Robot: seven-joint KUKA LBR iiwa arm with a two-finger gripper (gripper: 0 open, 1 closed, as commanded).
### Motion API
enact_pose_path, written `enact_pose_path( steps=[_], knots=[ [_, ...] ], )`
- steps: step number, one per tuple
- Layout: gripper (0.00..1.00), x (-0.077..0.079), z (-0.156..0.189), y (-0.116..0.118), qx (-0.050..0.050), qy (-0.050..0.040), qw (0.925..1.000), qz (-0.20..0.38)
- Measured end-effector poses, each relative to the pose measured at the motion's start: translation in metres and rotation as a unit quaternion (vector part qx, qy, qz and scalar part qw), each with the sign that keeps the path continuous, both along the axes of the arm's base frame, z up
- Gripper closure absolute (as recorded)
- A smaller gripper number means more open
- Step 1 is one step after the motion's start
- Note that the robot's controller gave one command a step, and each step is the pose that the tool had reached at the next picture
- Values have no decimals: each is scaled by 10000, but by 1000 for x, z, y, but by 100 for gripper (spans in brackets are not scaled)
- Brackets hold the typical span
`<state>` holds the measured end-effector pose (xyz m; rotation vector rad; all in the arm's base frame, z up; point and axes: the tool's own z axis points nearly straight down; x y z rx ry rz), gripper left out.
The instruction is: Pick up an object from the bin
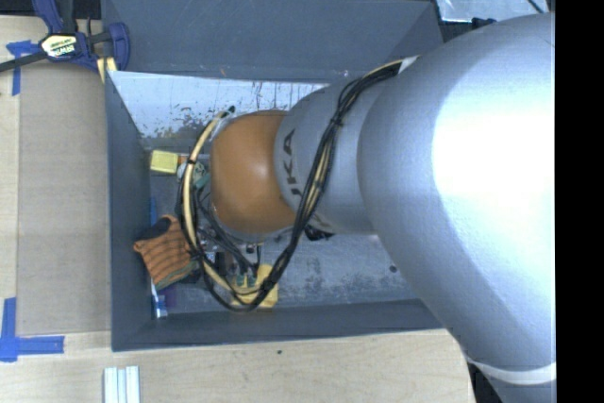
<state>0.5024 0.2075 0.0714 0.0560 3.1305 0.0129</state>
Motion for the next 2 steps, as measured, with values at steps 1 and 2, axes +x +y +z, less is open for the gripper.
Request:
enact_pose_path(
  steps=[1, 2],
  knots=[
    [100, -3, 13, -1, -20, 50, 10000, -2],
    [100, -2, 62, -2, -16, 34, 10000, 2]
  ],
)
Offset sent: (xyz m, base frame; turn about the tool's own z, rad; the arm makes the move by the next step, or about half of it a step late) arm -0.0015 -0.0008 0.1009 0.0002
